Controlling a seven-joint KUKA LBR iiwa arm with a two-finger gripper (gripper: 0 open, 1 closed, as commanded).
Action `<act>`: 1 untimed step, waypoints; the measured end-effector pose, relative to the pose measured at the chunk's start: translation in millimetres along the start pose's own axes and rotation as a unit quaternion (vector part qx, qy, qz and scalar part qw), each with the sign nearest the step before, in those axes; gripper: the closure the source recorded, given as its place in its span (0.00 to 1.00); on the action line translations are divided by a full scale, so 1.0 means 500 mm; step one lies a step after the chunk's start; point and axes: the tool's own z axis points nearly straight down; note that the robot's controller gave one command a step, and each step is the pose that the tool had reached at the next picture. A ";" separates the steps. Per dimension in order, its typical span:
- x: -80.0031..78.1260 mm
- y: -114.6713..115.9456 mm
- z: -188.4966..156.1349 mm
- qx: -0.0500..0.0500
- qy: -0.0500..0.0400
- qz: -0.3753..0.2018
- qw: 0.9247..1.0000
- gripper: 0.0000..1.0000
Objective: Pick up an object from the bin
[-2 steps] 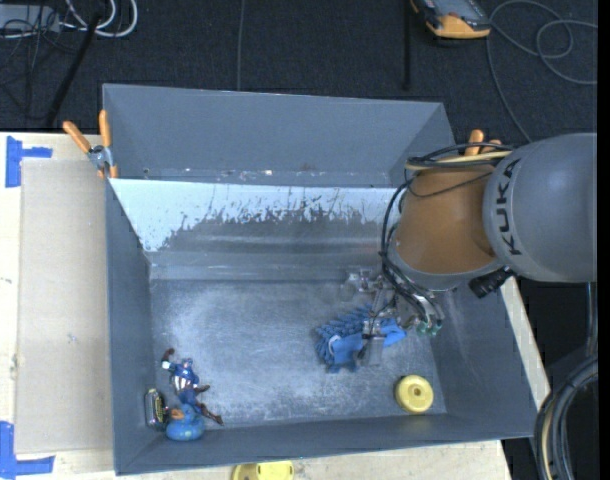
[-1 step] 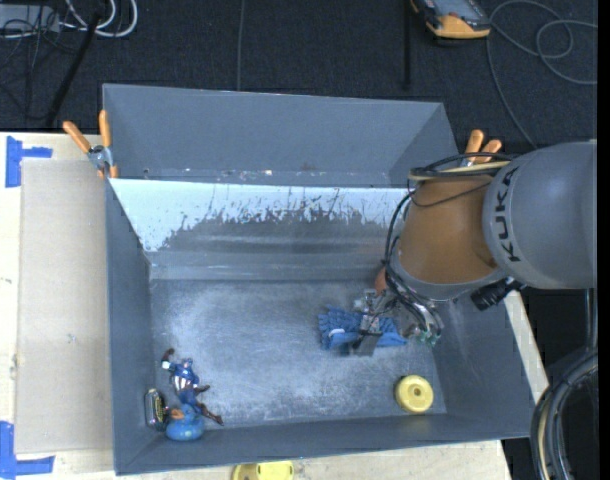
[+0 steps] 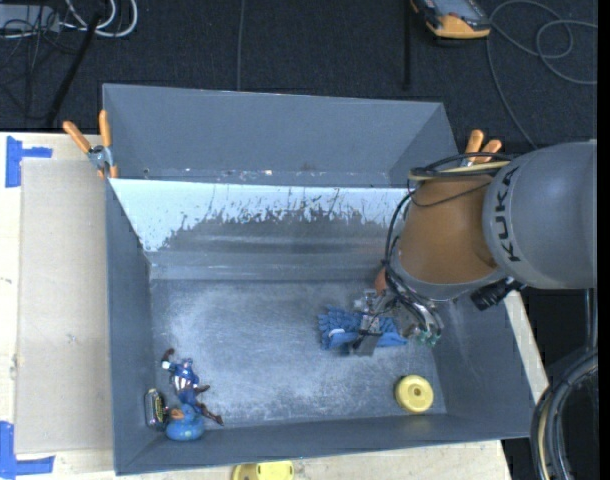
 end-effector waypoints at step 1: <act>0.022 0.013 -0.086 0.000 0.004 0.002 1.000 1.00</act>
Offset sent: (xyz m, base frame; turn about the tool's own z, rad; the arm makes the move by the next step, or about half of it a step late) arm -0.0262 -0.0159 -0.0107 -0.0121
